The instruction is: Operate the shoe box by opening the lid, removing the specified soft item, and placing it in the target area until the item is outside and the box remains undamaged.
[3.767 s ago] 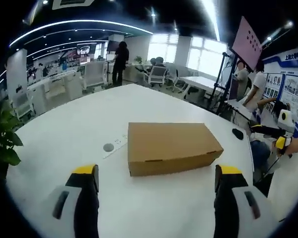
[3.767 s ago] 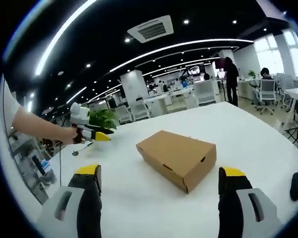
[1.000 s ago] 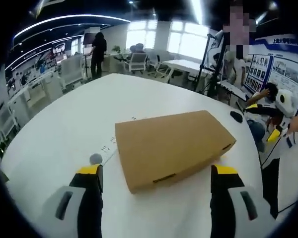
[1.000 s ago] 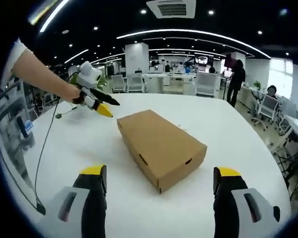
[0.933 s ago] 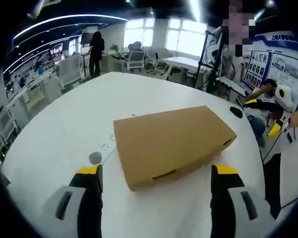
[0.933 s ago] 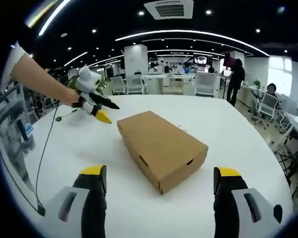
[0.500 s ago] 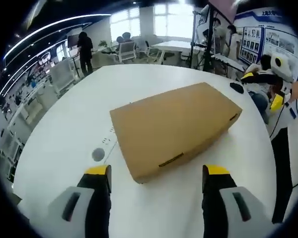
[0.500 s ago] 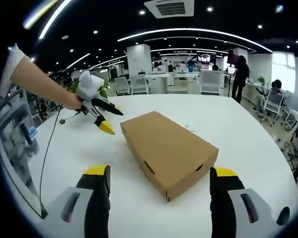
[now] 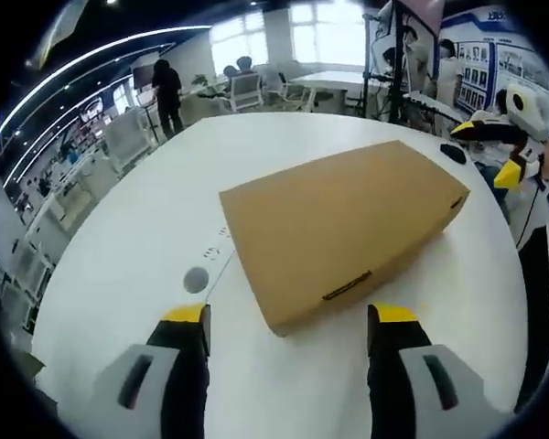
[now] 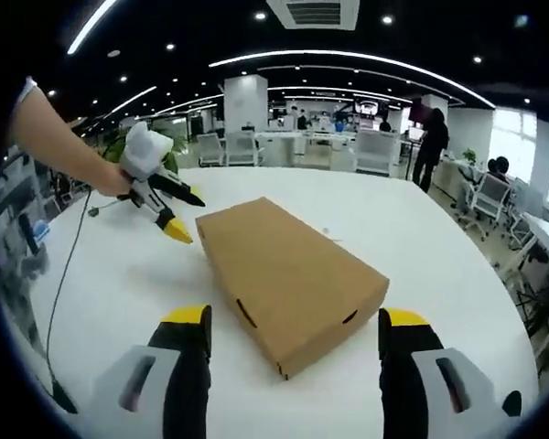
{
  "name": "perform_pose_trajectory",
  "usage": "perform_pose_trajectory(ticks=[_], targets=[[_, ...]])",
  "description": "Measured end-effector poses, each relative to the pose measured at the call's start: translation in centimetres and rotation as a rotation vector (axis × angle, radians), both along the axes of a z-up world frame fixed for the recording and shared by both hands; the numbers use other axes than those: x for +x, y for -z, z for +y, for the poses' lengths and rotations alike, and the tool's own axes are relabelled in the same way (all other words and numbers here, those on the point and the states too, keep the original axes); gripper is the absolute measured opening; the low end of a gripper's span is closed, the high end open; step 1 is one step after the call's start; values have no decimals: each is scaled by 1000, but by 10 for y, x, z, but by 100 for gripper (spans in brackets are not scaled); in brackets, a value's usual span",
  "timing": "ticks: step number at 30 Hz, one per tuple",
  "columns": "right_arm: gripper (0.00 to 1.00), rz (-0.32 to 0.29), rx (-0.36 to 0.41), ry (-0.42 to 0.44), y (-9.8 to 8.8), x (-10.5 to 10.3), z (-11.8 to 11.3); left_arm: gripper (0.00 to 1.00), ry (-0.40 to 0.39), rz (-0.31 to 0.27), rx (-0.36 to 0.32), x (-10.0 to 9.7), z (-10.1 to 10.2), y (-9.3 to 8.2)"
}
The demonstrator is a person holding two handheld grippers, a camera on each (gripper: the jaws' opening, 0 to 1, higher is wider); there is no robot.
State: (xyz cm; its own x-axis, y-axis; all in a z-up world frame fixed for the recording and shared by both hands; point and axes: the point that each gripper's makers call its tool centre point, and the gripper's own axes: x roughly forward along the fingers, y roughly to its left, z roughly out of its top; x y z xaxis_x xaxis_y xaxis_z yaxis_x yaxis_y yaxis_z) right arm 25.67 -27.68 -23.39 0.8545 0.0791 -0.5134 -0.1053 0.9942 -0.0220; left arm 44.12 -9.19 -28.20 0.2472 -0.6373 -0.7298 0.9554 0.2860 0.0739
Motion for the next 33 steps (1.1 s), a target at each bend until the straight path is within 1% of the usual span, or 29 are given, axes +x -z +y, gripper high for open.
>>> perform_pose_trajectory(ticks=[1,2,4,7,9,10,11,12,14,16,17,19,24,26,27,29,33], targets=[[75,2,-3,10,1,1,-1,70,-7,-1,0,2,1,-1],[76,4,-1,14,3,2,-2,69,-16,11,-11,3,0,-1],[78,21,15,27,8,4,-2,70,-28,21,-28,5,-1,-2],[77,36,9,40,13,6,-3,70,-40,24,-49,7,-2,-4],[76,48,10,49,17,8,-5,71,-49,39,-78,9,-5,-4],[76,52,37,73,19,9,-7,73,-58,40,-86,11,-6,-4],[76,62,98,108,21,9,-7,73,-59,40,-92,11,-7,-4],[76,61,117,111,21,10,-6,73,-58,42,-94,11,-7,-5],[75,62,97,104,23,12,-8,72,-45,36,-96,10,-8,-5],[71,86,87,102,28,10,-8,70,-30,36,-87,9,-9,-5],[70,101,95,119,32,9,-9,68,-22,41,-82,7,-9,-5],[70,101,124,136,34,8,-9,68,-16,29,-82,7,-10,-5],[71,115,112,131,38,6,-6,65,-2,33,-73,4,-11,-2],[72,113,115,135,39,6,-7,66,-30,43,-84,8,-10,-1],[72,113,115,135,39,6,-7,67,-32,52,-87,8,-10,0],[72,111,112,134,39,6,-7,66,-28,42,-77,9,-8,0],[72,115,107,134,41,6,-6,67,-31,48,-82,10,-8,-1]])
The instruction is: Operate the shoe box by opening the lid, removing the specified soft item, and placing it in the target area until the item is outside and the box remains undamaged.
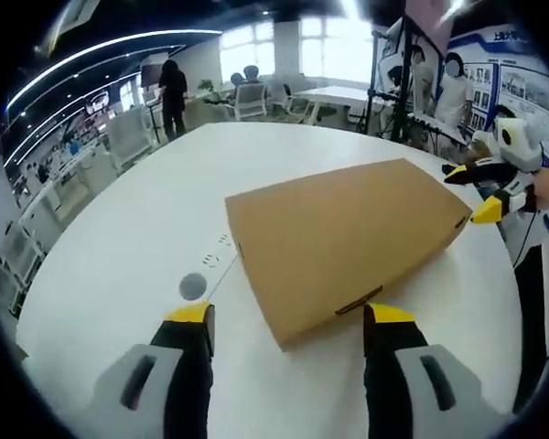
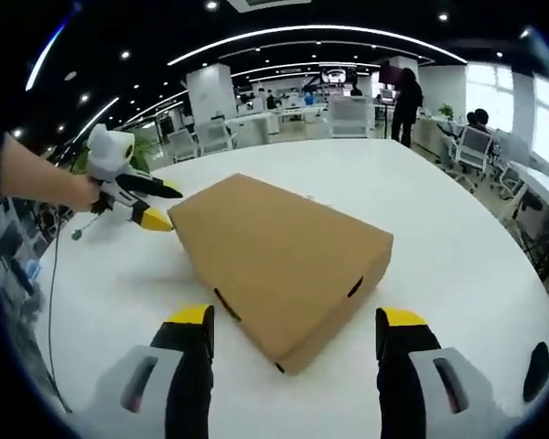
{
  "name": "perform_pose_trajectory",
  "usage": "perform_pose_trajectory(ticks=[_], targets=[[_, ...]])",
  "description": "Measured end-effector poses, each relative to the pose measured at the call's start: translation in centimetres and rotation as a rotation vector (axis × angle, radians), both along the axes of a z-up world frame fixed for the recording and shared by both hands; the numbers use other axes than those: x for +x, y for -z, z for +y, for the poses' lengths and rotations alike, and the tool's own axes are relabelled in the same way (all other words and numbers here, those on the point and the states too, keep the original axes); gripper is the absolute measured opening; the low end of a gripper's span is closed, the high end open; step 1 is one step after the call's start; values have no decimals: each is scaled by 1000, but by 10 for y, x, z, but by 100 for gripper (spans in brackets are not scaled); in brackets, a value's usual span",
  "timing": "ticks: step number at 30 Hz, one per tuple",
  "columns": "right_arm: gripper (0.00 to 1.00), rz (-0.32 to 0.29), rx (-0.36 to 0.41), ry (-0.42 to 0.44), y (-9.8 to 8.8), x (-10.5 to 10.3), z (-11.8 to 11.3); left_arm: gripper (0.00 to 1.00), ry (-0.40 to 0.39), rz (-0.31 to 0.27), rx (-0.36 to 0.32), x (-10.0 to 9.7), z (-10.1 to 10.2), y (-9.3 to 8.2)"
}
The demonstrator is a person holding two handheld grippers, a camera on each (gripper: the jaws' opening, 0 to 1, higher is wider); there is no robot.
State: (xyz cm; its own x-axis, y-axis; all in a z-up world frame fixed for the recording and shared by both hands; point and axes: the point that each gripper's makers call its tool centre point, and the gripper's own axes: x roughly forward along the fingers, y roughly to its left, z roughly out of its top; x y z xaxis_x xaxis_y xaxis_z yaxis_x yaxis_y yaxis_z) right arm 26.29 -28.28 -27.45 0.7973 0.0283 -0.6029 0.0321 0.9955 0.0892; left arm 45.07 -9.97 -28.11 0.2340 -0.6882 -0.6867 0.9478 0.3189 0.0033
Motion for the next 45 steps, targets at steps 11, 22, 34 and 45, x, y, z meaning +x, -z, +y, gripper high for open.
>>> perform_pose_trajectory(ticks=[11,22,34,45], targets=[[64,47,-65,-48,18,9,17,60,22,-8,-7,-7,-3,1],[63,72,-82,-18,27,10,11,55,64,-2,-1,-12,-7,6],[62,79,-77,-29,27,9,10,51,118,-7,12,-16,-10,9],[60,68,-81,-51,27,9,11,49,77,16,-2,-18,-9,11]])
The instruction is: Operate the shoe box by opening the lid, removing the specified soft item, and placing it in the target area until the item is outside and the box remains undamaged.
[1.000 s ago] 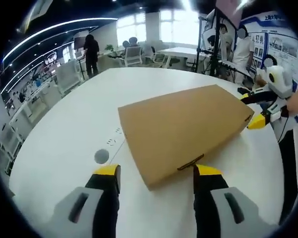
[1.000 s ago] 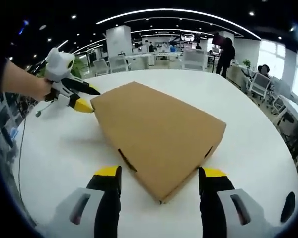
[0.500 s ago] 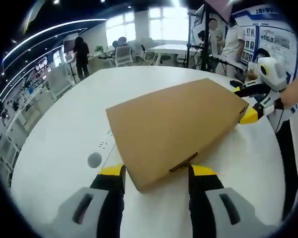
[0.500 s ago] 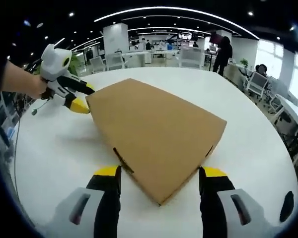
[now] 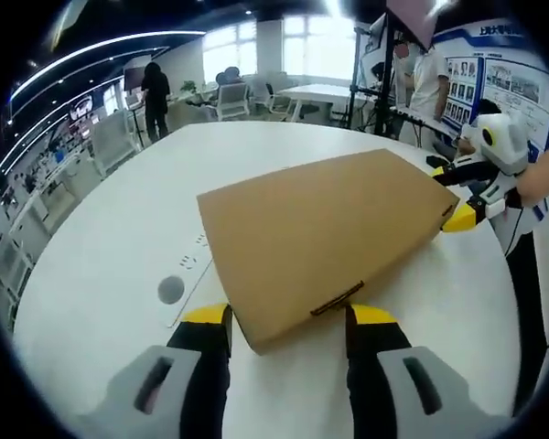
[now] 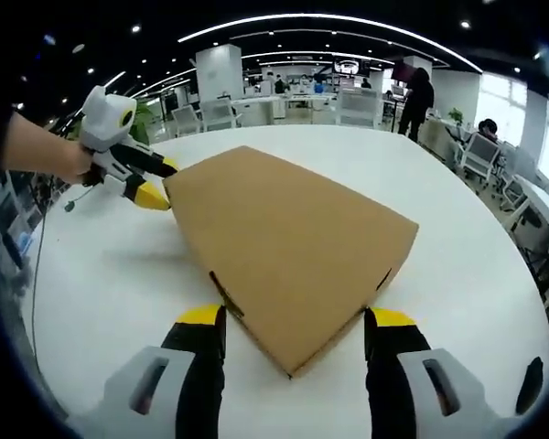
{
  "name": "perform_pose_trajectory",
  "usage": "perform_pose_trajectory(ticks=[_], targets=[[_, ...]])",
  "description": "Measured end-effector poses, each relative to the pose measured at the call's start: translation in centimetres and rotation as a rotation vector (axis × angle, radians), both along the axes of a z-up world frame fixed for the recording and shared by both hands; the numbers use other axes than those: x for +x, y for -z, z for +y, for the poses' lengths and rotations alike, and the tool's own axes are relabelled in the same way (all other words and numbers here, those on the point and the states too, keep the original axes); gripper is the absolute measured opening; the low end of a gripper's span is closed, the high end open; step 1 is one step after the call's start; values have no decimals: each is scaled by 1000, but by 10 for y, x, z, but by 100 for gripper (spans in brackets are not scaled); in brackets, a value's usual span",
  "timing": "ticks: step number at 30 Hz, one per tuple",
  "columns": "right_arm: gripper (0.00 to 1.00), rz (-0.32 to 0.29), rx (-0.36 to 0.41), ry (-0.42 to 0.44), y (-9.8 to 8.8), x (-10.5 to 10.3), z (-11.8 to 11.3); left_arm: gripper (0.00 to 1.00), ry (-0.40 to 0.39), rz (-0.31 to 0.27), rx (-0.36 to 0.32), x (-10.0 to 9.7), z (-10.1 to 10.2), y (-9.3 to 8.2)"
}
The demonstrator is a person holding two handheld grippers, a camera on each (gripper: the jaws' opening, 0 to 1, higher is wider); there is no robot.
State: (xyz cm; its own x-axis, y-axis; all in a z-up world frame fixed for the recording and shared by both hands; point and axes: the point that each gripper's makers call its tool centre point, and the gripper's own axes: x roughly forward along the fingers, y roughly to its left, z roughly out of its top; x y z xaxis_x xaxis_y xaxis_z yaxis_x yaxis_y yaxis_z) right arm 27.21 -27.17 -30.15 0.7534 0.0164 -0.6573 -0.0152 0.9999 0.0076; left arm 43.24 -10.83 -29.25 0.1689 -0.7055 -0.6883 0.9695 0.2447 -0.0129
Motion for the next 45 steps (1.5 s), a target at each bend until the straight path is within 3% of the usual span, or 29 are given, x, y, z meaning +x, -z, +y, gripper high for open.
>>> perform_pose_trajectory(ticks=[30,45], targets=[[59,38,12,-65,0,5,-9,49,-71,18,-1,-3,0,1],[58,42,25,-79,0,4,-9,47,-142,35,-15,-7,3,3]])
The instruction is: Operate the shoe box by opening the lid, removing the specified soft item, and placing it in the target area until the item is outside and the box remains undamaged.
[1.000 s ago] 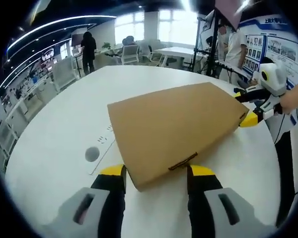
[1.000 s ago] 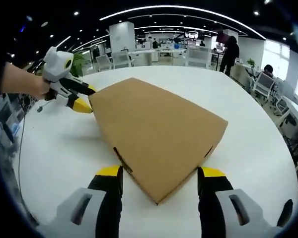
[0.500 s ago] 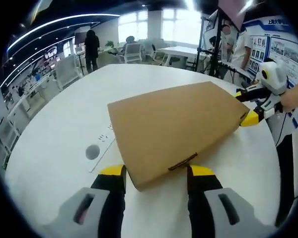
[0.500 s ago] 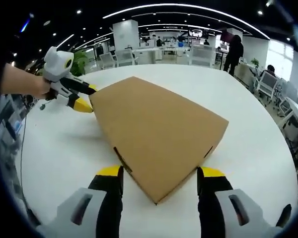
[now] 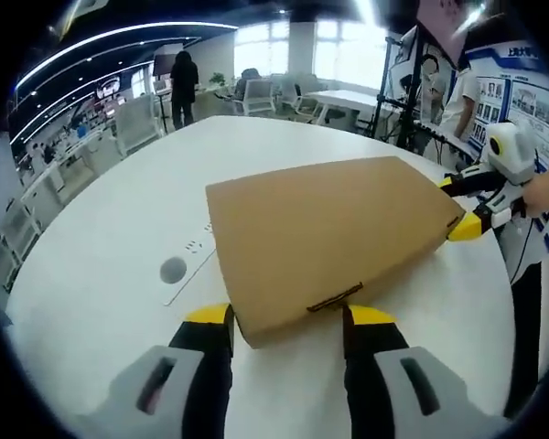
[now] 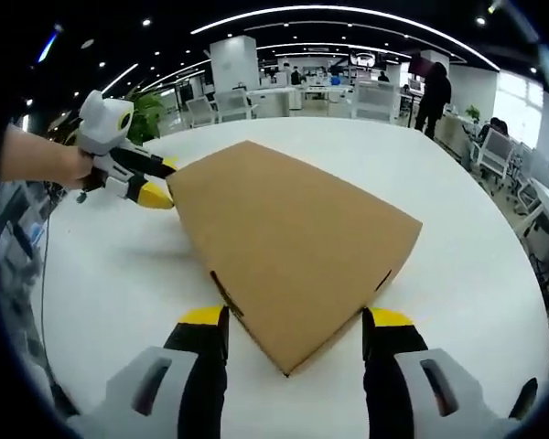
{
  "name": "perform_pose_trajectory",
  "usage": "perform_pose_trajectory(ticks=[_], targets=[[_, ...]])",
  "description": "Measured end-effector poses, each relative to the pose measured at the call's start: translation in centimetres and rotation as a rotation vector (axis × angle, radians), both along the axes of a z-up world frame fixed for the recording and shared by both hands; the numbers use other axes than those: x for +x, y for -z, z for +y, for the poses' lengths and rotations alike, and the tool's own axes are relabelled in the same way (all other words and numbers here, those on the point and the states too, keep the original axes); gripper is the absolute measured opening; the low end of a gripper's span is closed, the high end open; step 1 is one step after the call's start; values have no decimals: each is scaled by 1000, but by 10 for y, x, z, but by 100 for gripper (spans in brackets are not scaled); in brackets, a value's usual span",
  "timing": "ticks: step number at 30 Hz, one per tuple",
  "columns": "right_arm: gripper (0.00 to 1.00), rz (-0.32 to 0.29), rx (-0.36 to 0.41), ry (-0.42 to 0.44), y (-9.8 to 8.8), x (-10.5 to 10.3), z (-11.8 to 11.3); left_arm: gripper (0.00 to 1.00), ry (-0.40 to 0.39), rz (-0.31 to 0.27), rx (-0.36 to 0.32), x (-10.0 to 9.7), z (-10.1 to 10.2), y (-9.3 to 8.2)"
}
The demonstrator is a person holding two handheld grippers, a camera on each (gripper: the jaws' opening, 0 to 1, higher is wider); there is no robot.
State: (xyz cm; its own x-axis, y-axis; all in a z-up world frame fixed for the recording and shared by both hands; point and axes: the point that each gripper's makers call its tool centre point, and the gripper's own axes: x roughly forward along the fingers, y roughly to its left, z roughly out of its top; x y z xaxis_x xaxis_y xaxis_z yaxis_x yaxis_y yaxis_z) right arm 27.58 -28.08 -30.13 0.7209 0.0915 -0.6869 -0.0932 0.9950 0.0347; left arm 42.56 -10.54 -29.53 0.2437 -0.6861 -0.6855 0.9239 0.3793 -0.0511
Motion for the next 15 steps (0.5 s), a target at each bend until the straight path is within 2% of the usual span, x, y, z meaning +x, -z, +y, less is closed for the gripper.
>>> perform_pose_trajectory(ticks=[15], targets=[[59,0,-14,-15,1,1,0,46,-50,2,0,-6,4,1]])
